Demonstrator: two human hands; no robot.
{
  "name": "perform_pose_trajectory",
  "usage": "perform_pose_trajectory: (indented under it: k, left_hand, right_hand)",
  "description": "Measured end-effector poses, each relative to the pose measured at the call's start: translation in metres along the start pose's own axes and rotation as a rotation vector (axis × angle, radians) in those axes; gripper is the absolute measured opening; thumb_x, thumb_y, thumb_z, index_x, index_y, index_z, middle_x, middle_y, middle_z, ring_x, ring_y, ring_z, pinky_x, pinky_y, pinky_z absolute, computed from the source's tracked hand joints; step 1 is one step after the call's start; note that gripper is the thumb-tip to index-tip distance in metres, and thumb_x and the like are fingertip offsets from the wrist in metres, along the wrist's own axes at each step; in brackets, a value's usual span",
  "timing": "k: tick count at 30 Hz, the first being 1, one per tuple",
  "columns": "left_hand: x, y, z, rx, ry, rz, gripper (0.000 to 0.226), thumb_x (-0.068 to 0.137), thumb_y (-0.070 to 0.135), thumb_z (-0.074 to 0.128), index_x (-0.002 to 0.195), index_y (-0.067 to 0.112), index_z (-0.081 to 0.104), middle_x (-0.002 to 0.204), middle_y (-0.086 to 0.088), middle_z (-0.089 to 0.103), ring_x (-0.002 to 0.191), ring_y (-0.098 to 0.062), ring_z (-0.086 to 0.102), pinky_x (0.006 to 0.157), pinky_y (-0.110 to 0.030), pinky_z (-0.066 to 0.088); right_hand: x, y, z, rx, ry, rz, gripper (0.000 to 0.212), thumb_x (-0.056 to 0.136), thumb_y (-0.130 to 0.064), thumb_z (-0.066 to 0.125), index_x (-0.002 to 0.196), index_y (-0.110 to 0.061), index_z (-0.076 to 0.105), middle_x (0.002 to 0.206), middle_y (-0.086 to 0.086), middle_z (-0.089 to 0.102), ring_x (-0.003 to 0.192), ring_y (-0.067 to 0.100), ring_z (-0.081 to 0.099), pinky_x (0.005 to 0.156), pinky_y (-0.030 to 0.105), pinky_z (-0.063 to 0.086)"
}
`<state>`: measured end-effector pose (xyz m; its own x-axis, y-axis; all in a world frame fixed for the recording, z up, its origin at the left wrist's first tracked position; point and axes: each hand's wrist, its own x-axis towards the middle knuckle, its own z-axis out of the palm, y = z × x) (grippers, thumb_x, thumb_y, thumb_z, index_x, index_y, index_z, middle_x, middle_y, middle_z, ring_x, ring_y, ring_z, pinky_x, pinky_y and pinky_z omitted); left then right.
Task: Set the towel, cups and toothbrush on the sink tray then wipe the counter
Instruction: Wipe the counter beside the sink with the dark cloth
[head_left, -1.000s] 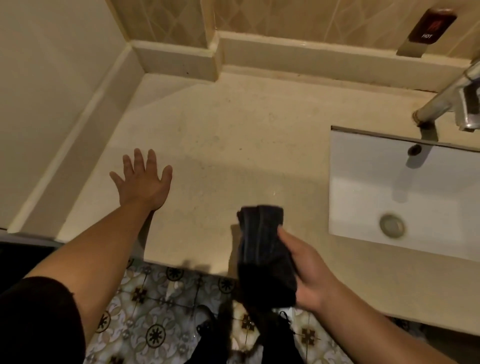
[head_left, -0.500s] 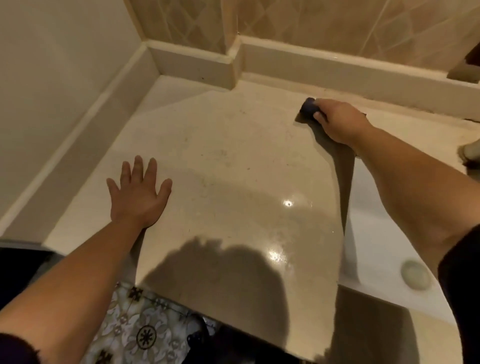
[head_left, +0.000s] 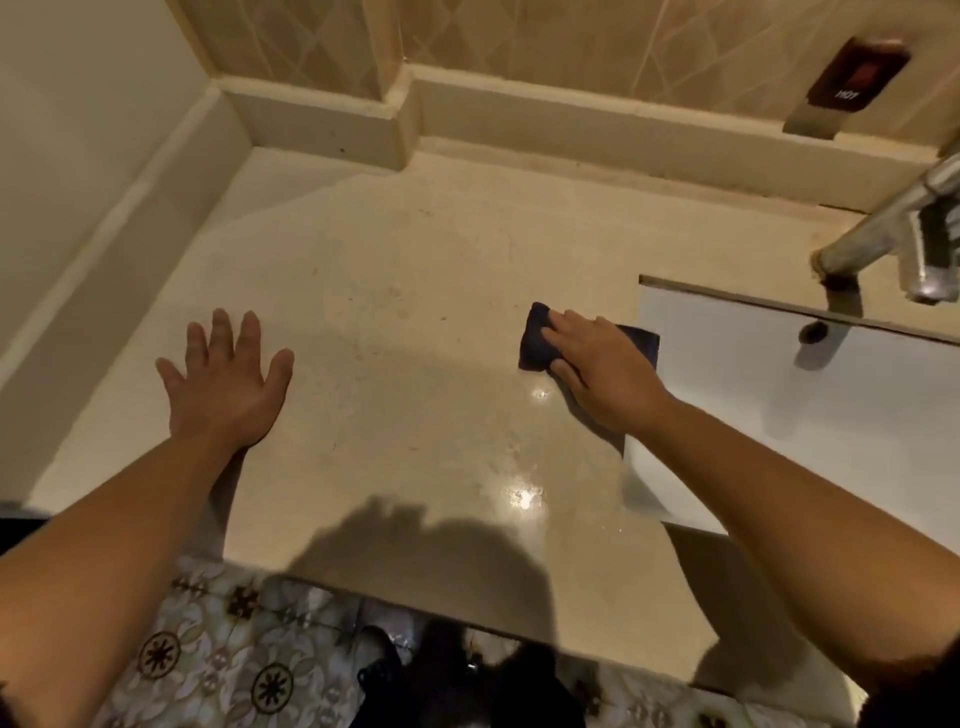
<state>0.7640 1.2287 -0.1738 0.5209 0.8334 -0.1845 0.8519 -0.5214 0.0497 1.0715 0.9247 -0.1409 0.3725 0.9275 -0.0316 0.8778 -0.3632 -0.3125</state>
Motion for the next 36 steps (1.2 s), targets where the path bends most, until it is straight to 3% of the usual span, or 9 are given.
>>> perform_pose_trajectory:
  k: [6,16,20,22,25,28,30,33,36]
  left_hand:
    - [-0.001,0.000,-0.002,-0.011,-0.029,0.015,0.087,0.084,0.078,-0.004,0.156,0.028,-0.002,0.165,-0.006,-0.007,0.150,-0.031,-0.009,0.114,-0.065,-0.003]
    - [0.000,-0.002,-0.005,-0.021,-0.063,0.050,0.087,0.085,0.077,-0.002,0.156,0.026,-0.002,0.165,-0.007,-0.008,0.150,-0.033,-0.010,0.112,-0.067,-0.004]
    - [0.000,-0.002,-0.005,-0.020,-0.066,0.046,0.086,0.086,0.076,-0.002,0.156,0.026,-0.002,0.165,-0.007,-0.009,0.150,-0.033,-0.010,0.113,-0.067,-0.005]
    - [-0.001,-0.001,-0.004,-0.014,-0.066,0.043,0.085,0.086,0.076,-0.002,0.156,0.026,-0.003,0.165,-0.007,-0.009,0.150,-0.033,-0.011,0.113,-0.067,-0.005]
    - [-0.001,0.000,-0.006,-0.016,-0.073,0.040,0.084,0.087,0.074,0.000,0.156,0.026,-0.003,0.165,-0.007,-0.009,0.149,-0.033,-0.011,0.113,-0.066,-0.005]
    - [-0.002,0.001,-0.007,-0.018,-0.073,0.037,0.082,0.088,0.073,0.001,0.156,0.026,-0.004,0.165,-0.007,-0.010,0.149,-0.032,-0.012,0.113,-0.066,-0.006]
    - [-0.003,0.002,-0.008,-0.022,-0.075,0.035,0.082,0.089,0.073,0.002,0.156,0.026,-0.004,0.165,-0.007,-0.010,0.149,-0.032,-0.012,0.113,-0.066,-0.006]
    - [-0.004,0.002,-0.008,-0.025,-0.072,0.033,0.081,0.089,0.072,0.002,0.156,0.027,-0.004,0.165,-0.007,-0.010,0.149,-0.032,-0.012,0.113,-0.066,-0.006]
    - [-0.004,0.003,-0.008,-0.025,-0.071,0.032,0.080,0.090,0.072,0.002,0.156,0.026,-0.003,0.165,-0.007,-0.009,0.149,-0.032,-0.012,0.113,-0.066,-0.007]
  right_hand:
    - [-0.112,-0.081,0.026,-0.003,-0.012,0.023,0.043,0.096,-0.026,0.056,0.136,-0.013,0.053,0.146,0.009,0.049,0.134,0.028,0.043,0.111,0.037,0.018]
    - [-0.198,-0.183,0.062,0.153,0.073,0.173,0.046,0.080,-0.016,0.079,0.124,-0.010,0.066,0.136,0.010,0.058,0.127,0.028,0.053,0.106,0.054,0.038]
    - [-0.197,-0.214,0.069,0.217,-0.067,0.198,0.048,0.087,-0.016,0.072,0.133,-0.018,0.059,0.148,0.001,0.045,0.137,0.023,0.041,0.116,0.028,0.015]
    - [-0.199,-0.223,0.067,0.487,-0.092,0.283,0.043,0.100,-0.023,0.050,0.143,-0.029,0.046,0.154,-0.012,0.029,0.145,0.019,0.025,0.114,0.015,0.007]
    - [-0.193,-0.240,0.047,1.115,-0.086,0.514,0.046,0.093,-0.060,0.038,0.124,-0.036,0.063,0.124,-0.013,0.066,0.117,0.011,0.059,0.098,0.025,0.044]
    - [-0.178,-0.233,0.030,1.839,-0.008,0.767,0.044,0.096,-0.038,0.051,0.125,-0.006,0.063,0.123,0.017,0.066,0.115,0.033,0.062,0.098,0.045,0.047]
    - [-0.175,-0.213,0.021,2.032,0.156,0.889,0.043,0.098,-0.026,0.047,0.130,0.001,0.056,0.128,0.025,0.061,0.121,0.039,0.057,0.104,0.052,0.043]
    - [-0.190,-0.172,-0.005,1.859,0.458,0.949,0.034,0.097,-0.028,0.045,0.116,-0.012,0.069,0.118,0.022,0.068,0.108,0.035,0.065,0.090,0.049,0.055]
    - [-0.228,-0.126,-0.029,1.055,0.626,1.065,0.031,0.100,-0.041,0.040,0.095,-0.032,0.070,0.096,0.008,0.073,0.090,0.031,0.068,0.065,0.040,0.054]
